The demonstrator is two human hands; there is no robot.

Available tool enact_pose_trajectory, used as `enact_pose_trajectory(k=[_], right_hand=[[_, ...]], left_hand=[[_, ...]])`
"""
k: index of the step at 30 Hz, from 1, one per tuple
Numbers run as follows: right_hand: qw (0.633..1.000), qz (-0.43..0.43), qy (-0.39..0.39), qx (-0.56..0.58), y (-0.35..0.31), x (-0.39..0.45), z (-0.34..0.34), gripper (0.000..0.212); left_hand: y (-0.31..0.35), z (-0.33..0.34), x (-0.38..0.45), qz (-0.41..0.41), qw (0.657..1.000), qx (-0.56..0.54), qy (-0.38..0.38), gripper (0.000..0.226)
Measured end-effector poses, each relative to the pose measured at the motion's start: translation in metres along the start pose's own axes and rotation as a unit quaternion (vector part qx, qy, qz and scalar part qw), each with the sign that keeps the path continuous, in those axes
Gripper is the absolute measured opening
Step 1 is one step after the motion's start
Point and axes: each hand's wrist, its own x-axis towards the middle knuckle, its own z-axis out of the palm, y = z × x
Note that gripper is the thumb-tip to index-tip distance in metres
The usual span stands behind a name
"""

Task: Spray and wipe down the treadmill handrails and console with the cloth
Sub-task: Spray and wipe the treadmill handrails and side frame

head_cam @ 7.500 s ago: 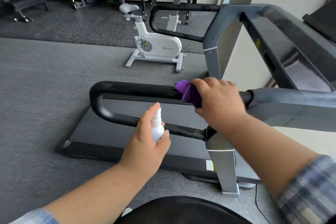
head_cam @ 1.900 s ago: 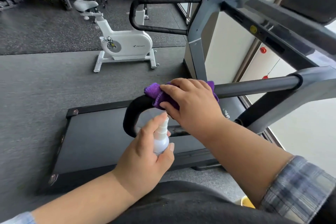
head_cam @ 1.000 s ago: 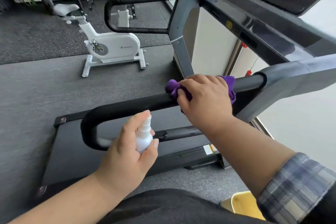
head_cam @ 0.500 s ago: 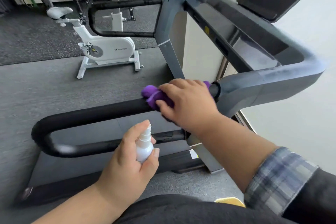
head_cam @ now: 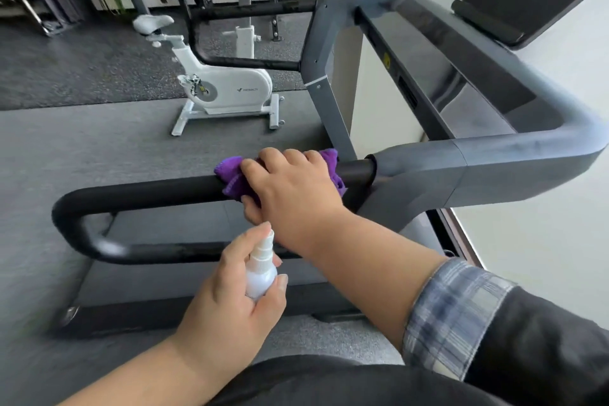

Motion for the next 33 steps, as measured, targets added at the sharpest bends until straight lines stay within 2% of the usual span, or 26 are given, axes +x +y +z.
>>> enact_pose_trajectory(k=[3, 6, 10, 14, 19, 23, 27, 33], right_hand=[[1.000, -0.018, -0.023, -0.010, 0.029, -0.008, -0.009, 0.066], [0.999, 0.016, -0.022, -0.017, 0.055, -0.022, -0.012, 0.072], [0.999, 0.025, -0.001, -0.028, 0.064, -0.029, -0.010, 0.066], [0.999, 0.003, -0.022, -0.049, 0.044, -0.014, -0.008, 0.054], [0.998, -0.053, -0.029, -0.034, 0.003, 0.011, -0.001, 0.058], [0.998, -0.054, -0.016, -0.008, 0.011, 0.009, 0.000, 0.062], [0.999, -0.025, -0.004, 0.026, 0.033, 0.002, 0.000, 0.066], [0.999, -0.042, 0.005, -0.024, 0.007, 0.013, 0.006, 0.057]], left_hand=[[0.006, 0.006, 0.003, 0.012, 1.000, 0.001, 0.007, 0.066], [0.007, 0.008, 0.000, 0.010, 1.000, 0.003, 0.005, 0.065], [0.006, 0.006, -0.007, -0.007, 1.000, 0.006, 0.002, 0.058], [0.005, -0.003, -0.012, -0.036, 0.999, 0.012, 0.021, 0.063], [0.004, 0.000, -0.022, -0.061, 0.998, 0.022, 0.019, 0.063], [0.005, 0.006, -0.019, -0.062, 0.998, 0.026, 0.015, 0.065], [-0.003, 0.001, -0.016, -0.064, 0.996, 0.035, 0.051, 0.066], [-0.023, -0.016, -0.025, -0.122, 0.988, 0.032, 0.090, 0.061]])
